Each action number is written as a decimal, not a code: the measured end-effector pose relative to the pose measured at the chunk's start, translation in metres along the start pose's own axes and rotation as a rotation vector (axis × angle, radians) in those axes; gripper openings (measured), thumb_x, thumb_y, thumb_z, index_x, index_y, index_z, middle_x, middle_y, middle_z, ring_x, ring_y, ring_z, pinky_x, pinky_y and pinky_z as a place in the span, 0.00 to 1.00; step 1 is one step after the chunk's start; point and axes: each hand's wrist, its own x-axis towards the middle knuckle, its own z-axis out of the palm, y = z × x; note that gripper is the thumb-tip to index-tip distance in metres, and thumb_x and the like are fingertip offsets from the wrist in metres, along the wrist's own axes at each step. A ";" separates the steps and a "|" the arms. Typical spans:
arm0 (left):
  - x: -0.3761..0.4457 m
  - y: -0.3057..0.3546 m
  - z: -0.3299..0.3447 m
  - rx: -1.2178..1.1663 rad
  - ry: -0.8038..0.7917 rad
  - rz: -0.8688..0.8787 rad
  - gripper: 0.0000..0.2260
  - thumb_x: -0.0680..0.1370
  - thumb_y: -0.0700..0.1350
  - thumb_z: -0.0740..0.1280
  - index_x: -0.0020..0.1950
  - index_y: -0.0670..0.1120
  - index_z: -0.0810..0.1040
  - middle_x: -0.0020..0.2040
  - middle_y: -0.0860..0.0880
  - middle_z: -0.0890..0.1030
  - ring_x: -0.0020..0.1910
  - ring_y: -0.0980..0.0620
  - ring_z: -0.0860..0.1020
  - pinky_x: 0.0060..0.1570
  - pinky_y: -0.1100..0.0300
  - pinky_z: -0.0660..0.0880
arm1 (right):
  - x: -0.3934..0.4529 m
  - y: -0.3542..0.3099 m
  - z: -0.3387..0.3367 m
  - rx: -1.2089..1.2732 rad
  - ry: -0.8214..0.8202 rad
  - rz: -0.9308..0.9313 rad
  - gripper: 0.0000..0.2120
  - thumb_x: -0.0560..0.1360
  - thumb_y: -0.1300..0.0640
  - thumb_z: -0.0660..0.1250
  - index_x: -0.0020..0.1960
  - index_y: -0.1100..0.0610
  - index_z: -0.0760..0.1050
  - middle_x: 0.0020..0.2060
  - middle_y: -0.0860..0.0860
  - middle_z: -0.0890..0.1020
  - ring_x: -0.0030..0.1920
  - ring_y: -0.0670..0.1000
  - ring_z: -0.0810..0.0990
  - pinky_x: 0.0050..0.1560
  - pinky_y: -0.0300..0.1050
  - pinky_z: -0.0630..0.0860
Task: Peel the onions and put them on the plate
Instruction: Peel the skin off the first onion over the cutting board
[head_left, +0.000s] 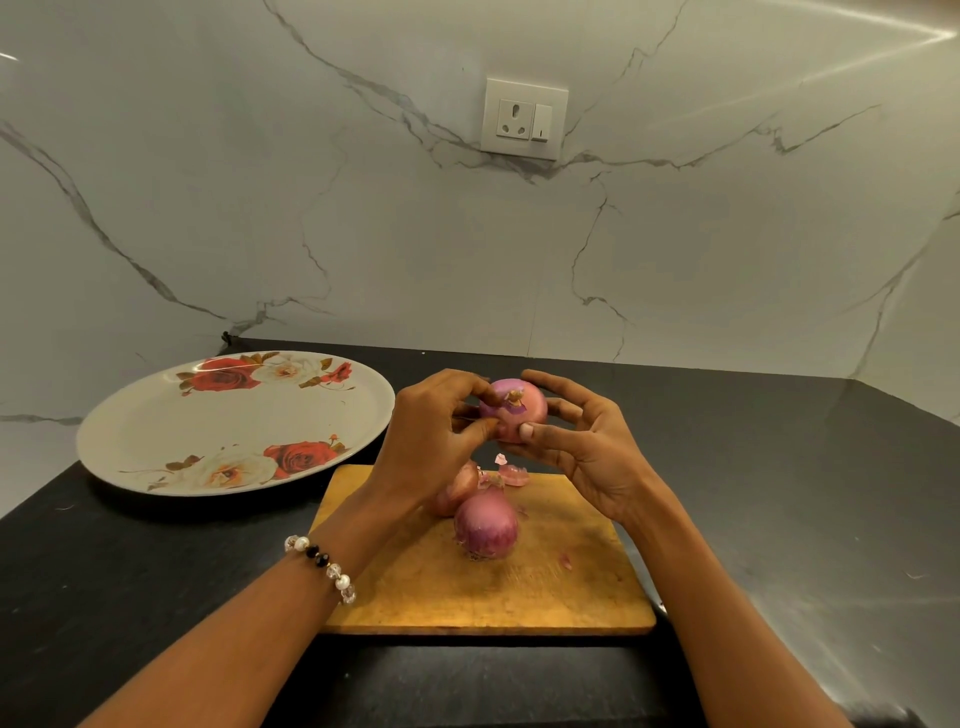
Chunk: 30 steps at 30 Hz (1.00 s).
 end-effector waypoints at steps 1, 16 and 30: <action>0.000 0.000 0.000 0.002 0.000 -0.004 0.12 0.69 0.41 0.76 0.50 0.41 0.81 0.50 0.45 0.82 0.43 0.58 0.79 0.43 0.76 0.74 | 0.000 0.001 0.000 -0.010 -0.002 -0.002 0.30 0.63 0.67 0.76 0.64 0.57 0.77 0.62 0.62 0.77 0.57 0.64 0.82 0.53 0.63 0.81; 0.000 0.002 0.000 0.050 -0.064 -0.073 0.08 0.70 0.41 0.76 0.46 0.40 0.82 0.50 0.46 0.80 0.42 0.55 0.77 0.44 0.77 0.73 | 0.000 0.003 0.000 -0.104 0.012 0.015 0.31 0.61 0.64 0.77 0.64 0.57 0.77 0.60 0.61 0.78 0.56 0.63 0.83 0.52 0.63 0.82; -0.001 0.007 -0.001 0.073 -0.164 -0.086 0.04 0.73 0.40 0.72 0.43 0.44 0.78 0.50 0.51 0.76 0.44 0.59 0.74 0.45 0.77 0.70 | 0.000 -0.002 0.001 0.100 0.161 0.107 0.20 0.72 0.72 0.69 0.63 0.62 0.76 0.58 0.63 0.78 0.51 0.63 0.85 0.45 0.53 0.85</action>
